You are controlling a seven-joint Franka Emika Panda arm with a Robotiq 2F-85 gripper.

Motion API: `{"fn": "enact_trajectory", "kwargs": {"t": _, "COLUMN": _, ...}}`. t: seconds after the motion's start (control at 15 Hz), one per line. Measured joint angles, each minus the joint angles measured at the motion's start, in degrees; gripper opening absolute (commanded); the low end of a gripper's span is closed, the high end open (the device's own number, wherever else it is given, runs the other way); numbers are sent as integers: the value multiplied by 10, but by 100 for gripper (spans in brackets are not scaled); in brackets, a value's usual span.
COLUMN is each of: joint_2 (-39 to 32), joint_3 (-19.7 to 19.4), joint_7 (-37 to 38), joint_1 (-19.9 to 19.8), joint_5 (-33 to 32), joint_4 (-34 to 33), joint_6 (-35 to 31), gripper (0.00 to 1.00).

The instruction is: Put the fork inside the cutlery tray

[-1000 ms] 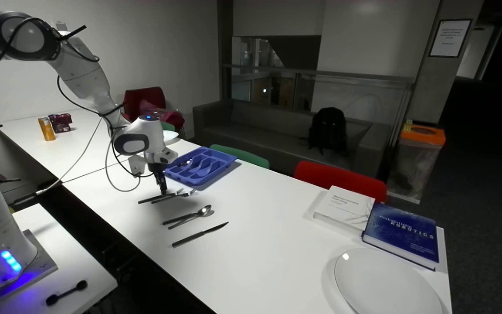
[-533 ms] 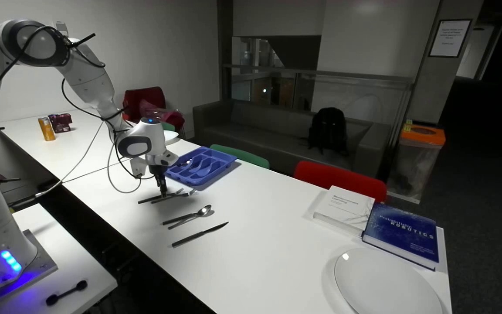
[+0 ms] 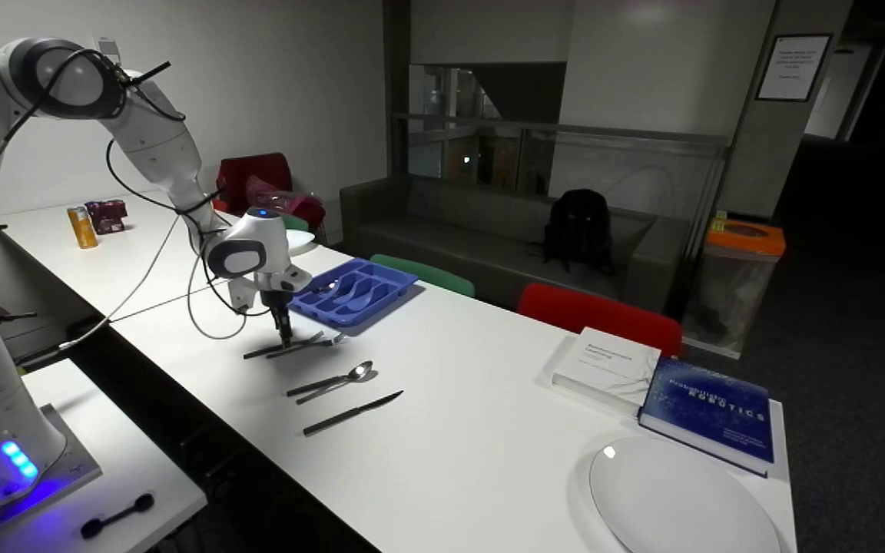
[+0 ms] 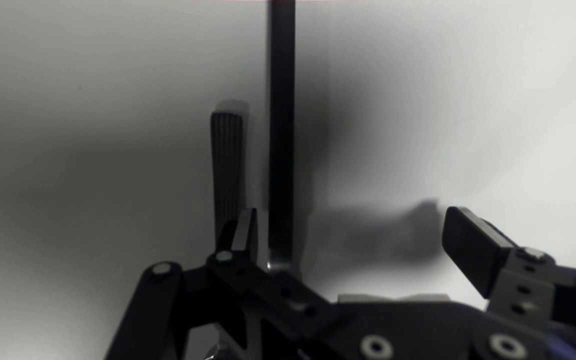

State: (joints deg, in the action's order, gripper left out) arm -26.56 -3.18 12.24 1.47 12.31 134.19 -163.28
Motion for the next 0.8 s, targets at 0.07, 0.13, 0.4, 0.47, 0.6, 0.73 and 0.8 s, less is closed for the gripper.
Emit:
{"fn": "enact_trajectory", "kwargs": {"t": 0.07, "joint_2": -1, "joint_3": 0, "joint_7": 0, "joint_1": 0, "joint_5": 0, "joint_4": 0, "joint_6": 0, "gripper": 100}}
{"fn": "enact_trajectory", "kwargs": {"t": 0.13, "joint_2": -1, "joint_3": 0, "joint_7": 0, "joint_1": 0, "joint_5": 0, "joint_4": 0, "joint_6": 0, "gripper": 100}}
{"fn": "enact_trajectory", "kwargs": {"t": 0.4, "joint_2": -6, "joint_3": 0, "joint_7": 0, "joint_1": 0, "joint_5": -1, "joint_4": -2, "joint_6": 0, "gripper": 100}}
{"fn": "enact_trajectory", "kwargs": {"t": 0.47, "joint_2": -8, "joint_3": 0, "joint_7": 0, "joint_1": 0, "joint_5": -1, "joint_4": -4, "joint_6": 1, "gripper": 100}}
{"fn": "enact_trajectory", "kwargs": {"t": 0.6, "joint_2": -15, "joint_3": 0, "joint_7": 0, "joint_1": 0, "joint_5": -1, "joint_4": -9, "joint_6": 1, "gripper": 100}}
{"fn": "enact_trajectory", "kwargs": {"t": 0.73, "joint_2": -16, "joint_3": 0, "joint_7": 0, "joint_1": 0, "joint_5": -2, "joint_4": -12, "joint_6": 2, "gripper": 74}}
{"fn": "enact_trajectory", "kwargs": {"t": 0.8, "joint_2": -17, "joint_3": 0, "joint_7": 0, "joint_1": 0, "joint_5": -2, "joint_4": -13, "joint_6": 2, "gripper": 68}}
